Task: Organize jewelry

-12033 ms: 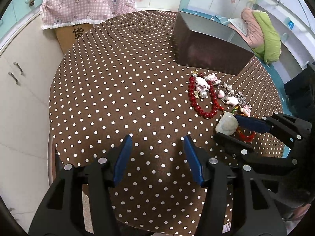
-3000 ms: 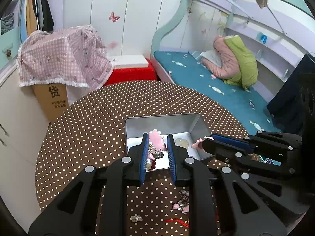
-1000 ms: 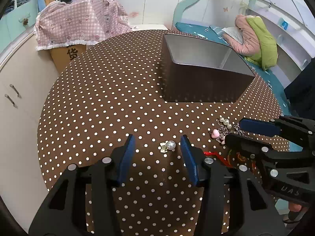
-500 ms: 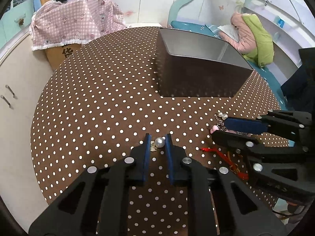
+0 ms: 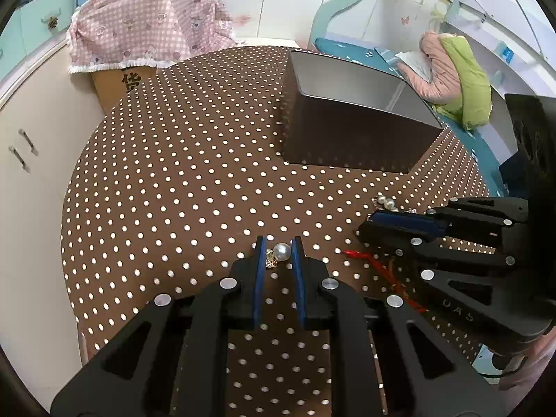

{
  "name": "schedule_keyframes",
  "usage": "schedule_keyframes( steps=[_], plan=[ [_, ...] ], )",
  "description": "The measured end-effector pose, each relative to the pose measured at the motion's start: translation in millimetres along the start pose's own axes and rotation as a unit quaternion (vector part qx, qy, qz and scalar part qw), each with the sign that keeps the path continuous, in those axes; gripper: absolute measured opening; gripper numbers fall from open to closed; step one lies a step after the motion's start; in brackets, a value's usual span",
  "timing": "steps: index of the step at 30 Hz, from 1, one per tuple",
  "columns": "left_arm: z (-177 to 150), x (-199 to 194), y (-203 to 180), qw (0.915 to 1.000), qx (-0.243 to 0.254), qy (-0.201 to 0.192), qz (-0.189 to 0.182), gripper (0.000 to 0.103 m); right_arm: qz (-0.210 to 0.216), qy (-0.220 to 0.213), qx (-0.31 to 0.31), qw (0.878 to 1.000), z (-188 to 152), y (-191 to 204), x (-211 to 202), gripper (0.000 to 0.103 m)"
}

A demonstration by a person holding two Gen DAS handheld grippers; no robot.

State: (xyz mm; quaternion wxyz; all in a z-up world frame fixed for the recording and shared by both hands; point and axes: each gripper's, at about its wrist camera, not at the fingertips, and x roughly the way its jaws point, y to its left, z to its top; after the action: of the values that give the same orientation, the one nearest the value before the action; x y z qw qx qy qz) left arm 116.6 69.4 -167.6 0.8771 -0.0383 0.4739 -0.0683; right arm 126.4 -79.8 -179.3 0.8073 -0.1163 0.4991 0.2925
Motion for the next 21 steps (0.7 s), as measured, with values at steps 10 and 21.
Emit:
schedule_keyframes(
  steps=[10,21],
  plan=[
    [4,0,-13,0.999,-0.04,0.003,0.02,0.015,0.058,-0.007,0.006,0.998,2,-26,-14,0.011],
    [20,-16,-26,0.9952,-0.087,-0.04,0.023,0.015,0.096,-0.025,-0.012,0.995,22,-53,-33,0.011]
  ],
)
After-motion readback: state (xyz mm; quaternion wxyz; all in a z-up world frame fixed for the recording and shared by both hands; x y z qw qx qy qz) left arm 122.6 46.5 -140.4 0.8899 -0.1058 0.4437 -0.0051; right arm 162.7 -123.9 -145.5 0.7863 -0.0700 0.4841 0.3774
